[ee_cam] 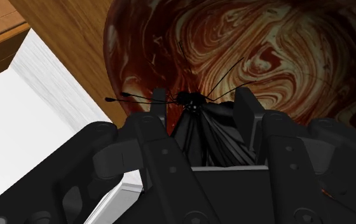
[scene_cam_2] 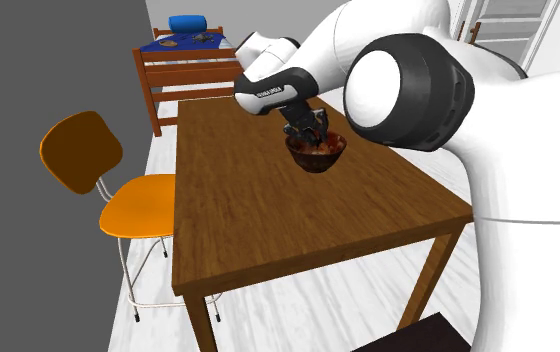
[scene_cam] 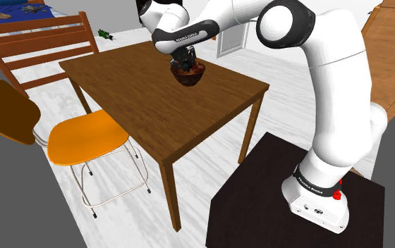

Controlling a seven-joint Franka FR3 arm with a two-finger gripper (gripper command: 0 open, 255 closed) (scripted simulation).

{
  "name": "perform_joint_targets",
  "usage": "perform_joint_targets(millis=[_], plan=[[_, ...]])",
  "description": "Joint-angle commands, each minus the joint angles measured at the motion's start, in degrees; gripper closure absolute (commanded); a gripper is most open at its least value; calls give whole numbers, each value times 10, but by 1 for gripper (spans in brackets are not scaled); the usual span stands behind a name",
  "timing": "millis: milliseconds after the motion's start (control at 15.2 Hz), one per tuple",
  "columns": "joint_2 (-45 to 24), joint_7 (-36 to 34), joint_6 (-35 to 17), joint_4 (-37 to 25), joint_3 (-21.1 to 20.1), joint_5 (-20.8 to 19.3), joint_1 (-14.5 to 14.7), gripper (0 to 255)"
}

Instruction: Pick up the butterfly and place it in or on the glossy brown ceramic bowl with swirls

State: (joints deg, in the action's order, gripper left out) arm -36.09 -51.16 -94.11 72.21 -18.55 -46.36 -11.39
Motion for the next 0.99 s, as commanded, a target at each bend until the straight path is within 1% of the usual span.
perform_joint_targets(millis=[0, 462, 924], plan=[[2, 8, 12, -12, -1, 2, 2, 255], [6, 36, 50, -56, -1, 5, 10, 255], [3, 66, 92, -113, 0, 4, 21, 255]])
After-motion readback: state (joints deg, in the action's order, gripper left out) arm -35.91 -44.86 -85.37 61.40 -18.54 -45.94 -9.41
